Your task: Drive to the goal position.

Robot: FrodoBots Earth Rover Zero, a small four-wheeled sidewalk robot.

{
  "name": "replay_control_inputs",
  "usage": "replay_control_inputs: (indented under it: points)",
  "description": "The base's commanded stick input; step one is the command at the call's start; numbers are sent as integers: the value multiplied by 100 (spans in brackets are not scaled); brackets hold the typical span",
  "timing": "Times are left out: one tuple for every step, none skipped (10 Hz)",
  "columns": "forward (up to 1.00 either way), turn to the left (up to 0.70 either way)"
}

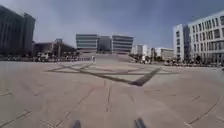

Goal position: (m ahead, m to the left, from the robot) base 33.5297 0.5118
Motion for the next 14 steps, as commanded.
replay_control_inputs:
  points:
    - [100, 0]
    - [100, 0]
    - [100, 0]
    - [100, 0]
    - [100, 0]
    - [100, 0]
    - [100, 0]
    - [100, 0]
    - [100, 0]
    - [100, 0]
    - [100, 0]
    - [100, 0]
    - [100, 0]
    - [100, 0]
